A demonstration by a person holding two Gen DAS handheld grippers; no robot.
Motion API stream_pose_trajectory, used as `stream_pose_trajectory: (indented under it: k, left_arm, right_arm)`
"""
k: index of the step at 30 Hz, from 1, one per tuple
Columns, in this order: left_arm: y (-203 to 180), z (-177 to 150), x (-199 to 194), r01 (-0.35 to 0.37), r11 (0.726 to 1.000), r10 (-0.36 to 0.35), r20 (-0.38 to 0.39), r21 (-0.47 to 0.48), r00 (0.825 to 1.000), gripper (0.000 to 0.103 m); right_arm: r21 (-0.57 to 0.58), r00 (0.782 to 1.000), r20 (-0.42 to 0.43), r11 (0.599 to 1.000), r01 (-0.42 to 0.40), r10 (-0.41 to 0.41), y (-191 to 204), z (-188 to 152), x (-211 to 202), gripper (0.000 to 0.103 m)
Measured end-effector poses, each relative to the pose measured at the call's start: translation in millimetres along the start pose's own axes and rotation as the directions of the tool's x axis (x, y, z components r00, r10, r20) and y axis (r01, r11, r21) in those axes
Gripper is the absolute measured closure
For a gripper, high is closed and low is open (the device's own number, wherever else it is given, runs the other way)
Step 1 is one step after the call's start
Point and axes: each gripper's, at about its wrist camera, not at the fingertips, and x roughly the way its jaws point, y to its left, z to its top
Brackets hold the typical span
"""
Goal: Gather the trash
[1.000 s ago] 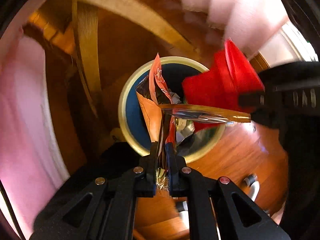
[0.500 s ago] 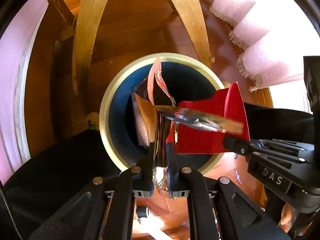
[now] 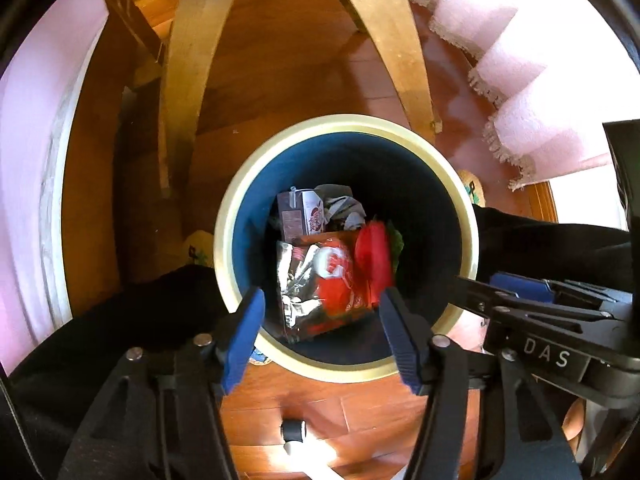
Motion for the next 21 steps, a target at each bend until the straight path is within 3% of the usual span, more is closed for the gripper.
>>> stream_pose_trajectory:
  k: [14,21]
  left_arm:
    - [6,-2,-13,0.002,0.999,-0.001,0.025,-0.04,1.0,0.038]
    - [10,-9,-33,0.001,0.998,0.003,0.057,-0.064,0.998,0.034]
  right_arm:
    - [-0.031,1.0,0.025,1.0,0.0,0.001,3,-3,-8,0.055]
    - [-0.082,0.997,0.075,0.996,0.024,-0.018,10,-11,-24,0.055]
